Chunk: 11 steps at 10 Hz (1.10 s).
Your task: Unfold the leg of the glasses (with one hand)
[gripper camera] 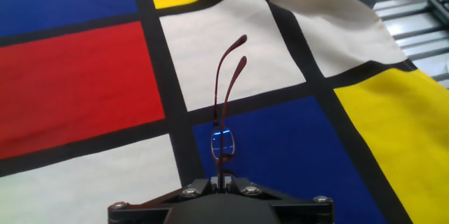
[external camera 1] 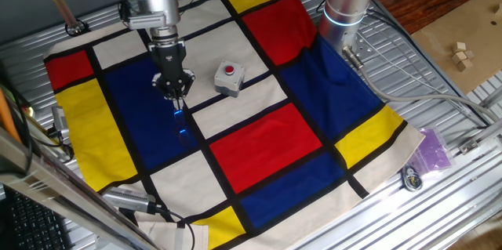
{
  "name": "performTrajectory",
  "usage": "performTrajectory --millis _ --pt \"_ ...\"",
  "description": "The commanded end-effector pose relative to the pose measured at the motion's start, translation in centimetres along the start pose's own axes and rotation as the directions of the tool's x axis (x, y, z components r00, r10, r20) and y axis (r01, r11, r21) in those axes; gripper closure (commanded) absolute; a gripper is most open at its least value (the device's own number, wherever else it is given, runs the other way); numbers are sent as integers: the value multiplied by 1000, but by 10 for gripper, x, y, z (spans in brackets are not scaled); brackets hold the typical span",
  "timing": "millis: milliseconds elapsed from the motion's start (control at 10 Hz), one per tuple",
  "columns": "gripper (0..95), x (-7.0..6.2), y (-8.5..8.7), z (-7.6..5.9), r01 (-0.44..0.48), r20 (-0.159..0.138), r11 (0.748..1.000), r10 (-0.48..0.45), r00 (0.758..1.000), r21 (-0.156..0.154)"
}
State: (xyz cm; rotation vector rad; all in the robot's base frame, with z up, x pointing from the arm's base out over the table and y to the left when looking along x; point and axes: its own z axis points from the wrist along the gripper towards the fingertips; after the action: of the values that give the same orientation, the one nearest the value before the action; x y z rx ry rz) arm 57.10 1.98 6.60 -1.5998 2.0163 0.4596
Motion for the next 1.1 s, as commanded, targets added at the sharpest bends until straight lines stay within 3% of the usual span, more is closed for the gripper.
performTrajectory --millis 100,500,800,1100 --pt "950 0 0 0 3 6 1000 -3 1000 1" --pt "950 0 0 0 12 -4 1000 -12 1000 0" --pt "950 1 0 1 14 39 1000 -14 999 4" --pt "950 -2 -1 1 8 2 1000 -8 1000 -16"
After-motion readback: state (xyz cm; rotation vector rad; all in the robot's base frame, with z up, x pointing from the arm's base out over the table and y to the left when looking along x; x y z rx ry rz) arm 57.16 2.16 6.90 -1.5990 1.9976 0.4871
